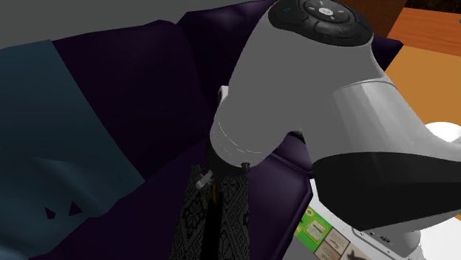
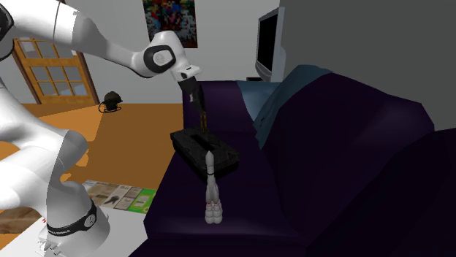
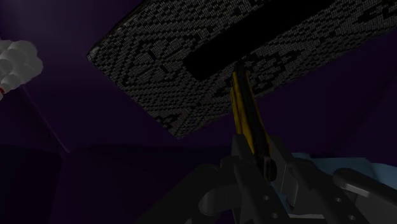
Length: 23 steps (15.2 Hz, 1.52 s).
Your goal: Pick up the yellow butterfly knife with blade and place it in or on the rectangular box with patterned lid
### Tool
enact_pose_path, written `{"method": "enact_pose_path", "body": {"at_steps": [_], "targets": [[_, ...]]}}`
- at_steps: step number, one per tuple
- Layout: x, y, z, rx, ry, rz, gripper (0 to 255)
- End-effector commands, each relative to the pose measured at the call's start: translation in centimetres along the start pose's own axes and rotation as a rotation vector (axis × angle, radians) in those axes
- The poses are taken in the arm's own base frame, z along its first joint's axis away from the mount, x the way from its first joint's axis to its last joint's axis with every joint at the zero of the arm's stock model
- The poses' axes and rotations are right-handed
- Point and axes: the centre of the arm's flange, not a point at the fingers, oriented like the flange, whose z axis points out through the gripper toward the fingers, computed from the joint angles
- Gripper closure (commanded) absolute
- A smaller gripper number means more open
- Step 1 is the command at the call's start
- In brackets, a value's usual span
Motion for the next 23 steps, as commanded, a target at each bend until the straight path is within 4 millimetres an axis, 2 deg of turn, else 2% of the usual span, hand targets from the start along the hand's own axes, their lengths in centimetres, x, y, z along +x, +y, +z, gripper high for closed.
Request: {"method": "enact_pose_path", "body": {"at_steps": [1, 2, 14, 22, 23], "targets": [[-1.7, -1.9, -0.4, 0.000, 0.000, 0.002, 255], [-2.5, -2.9, -0.7, 0.000, 0.000, 0.002, 255], [-4.8, -2.8, 5.3, 0.000, 0.000, 0.002, 255], [-4.8, -2.8, 5.3, 0.000, 0.000, 0.002, 255], [-4.8, -2.8, 5.3, 0.000, 0.000, 0.002, 0]]}}
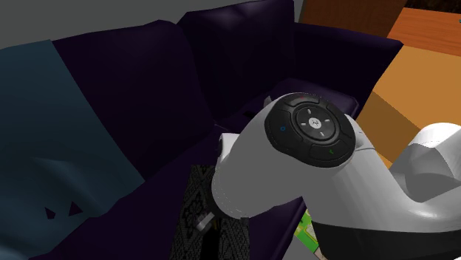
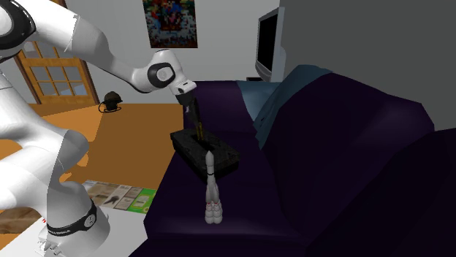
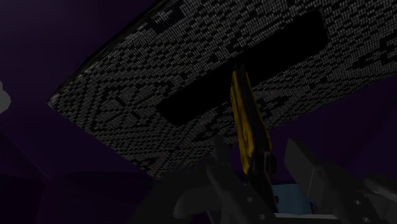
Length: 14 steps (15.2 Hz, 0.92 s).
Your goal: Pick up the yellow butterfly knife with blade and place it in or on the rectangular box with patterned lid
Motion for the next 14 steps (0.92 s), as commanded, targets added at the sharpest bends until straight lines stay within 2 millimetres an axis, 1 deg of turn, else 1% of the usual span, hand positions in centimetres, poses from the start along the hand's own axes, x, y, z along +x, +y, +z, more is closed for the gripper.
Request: {"method": "enact_pose_path", "body": {"at_steps": [1, 5, 8, 9, 14], "targets": [[0.0, 0.0, 0.0, 0.000, 0.000, 0.000, 0], [0.0, 0.0, 0.0, 0.000, 0.000, 0.000, 0], [0.0, 0.0, -4.0, 0.000, 0.000, 0.000, 0], [0.0, 0.0, -5.0, 0.000, 0.000, 0.000, 0], [0.0, 0.0, -5.0, 0.000, 0.000, 0.000, 0]]}}
